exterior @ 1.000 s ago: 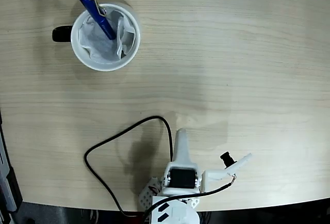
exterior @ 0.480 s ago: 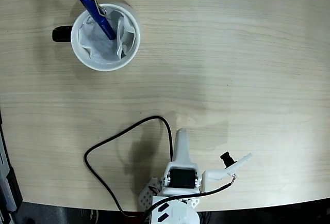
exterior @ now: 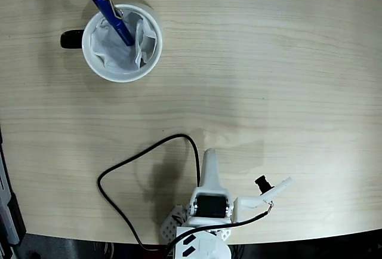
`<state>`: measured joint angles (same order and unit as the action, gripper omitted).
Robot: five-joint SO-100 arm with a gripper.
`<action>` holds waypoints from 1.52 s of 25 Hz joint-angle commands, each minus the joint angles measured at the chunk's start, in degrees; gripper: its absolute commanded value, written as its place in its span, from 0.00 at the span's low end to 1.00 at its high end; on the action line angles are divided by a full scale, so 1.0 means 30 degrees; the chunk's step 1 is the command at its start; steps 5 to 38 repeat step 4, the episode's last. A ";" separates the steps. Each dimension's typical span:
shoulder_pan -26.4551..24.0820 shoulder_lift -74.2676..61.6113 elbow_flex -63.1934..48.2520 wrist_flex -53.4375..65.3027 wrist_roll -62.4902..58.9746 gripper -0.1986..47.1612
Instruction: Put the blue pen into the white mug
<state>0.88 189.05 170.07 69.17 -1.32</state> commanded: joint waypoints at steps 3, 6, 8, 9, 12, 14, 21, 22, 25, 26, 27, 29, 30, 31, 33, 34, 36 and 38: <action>0.0088 0.1025 0.0146 0.0674 0.0088 0.00; 0.0088 0.1025 0.0146 0.0674 0.0088 0.00; 0.0088 0.1025 0.0146 0.0674 0.0088 0.00; 0.0088 0.1025 0.0146 0.0674 0.0088 0.00; 0.0088 0.1025 0.0146 0.0674 0.0088 0.00; 0.0088 0.1025 0.0146 0.0674 0.0088 0.00; 0.0088 0.1025 0.0146 0.0674 0.0088 0.00; 0.0088 0.1025 0.0146 0.0674 0.0088 0.00; 0.0088 0.1025 0.0146 0.0674 0.0088 0.00; 0.0088 0.1025 0.0146 0.0674 0.0088 0.00; 0.0088 0.1025 0.0146 0.0674 0.0088 0.00; 0.0088 0.1025 0.0146 0.0674 0.0088 0.00; 0.0088 0.1025 0.0146 0.0674 0.0088 0.00; 0.0088 0.1025 0.0146 0.0674 0.0088 0.00; 0.0088 0.1025 0.0146 0.0674 0.0088 0.00; 0.0088 0.1025 0.0146 0.0674 0.0088 0.00; 0.0088 0.1025 0.0146 0.0674 0.0088 0.00; 0.0088 0.1025 0.0146 0.0674 0.0088 0.00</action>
